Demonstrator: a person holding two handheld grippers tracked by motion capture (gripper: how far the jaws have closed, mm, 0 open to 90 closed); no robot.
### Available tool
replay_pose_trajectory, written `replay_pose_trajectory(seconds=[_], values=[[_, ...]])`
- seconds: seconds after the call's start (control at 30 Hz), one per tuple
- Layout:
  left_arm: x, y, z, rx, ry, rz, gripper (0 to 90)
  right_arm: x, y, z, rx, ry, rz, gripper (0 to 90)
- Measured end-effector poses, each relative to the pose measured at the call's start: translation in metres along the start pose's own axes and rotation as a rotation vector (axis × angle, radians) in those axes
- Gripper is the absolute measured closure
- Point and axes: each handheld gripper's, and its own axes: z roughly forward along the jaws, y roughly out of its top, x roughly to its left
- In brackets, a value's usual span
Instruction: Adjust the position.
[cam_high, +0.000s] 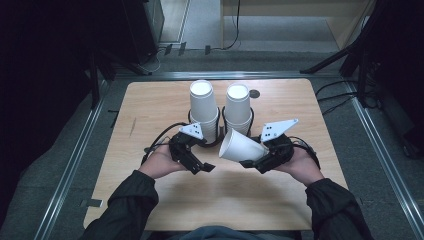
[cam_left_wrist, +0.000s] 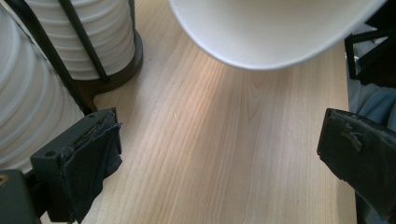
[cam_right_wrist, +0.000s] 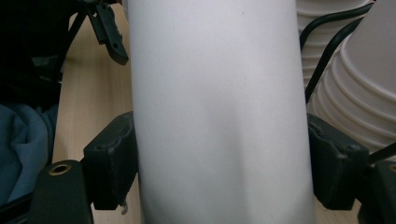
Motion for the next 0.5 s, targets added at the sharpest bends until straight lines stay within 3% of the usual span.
replay_pose_trajectory(seconds=[0.1,0.3,0.5], values=[[0.0017,-0.001,-0.0007,-0.019,0.0,-0.017,0.0,0.0001,0.0001,-0.0025,-0.013,-0.002,-0.004,21.4],[0.002,-0.0013,-0.0087,-0.144,-0.066,-0.072,5.5,-0.0005,0.001,-0.0061,-0.04,0.0,-0.001,21.4],[-0.0009,0.0022,-0.0086,-0.185,-0.088,-0.089,4.9,0.0007,0.0021,-0.0068,-0.056,-0.007,-0.015,21.4]])
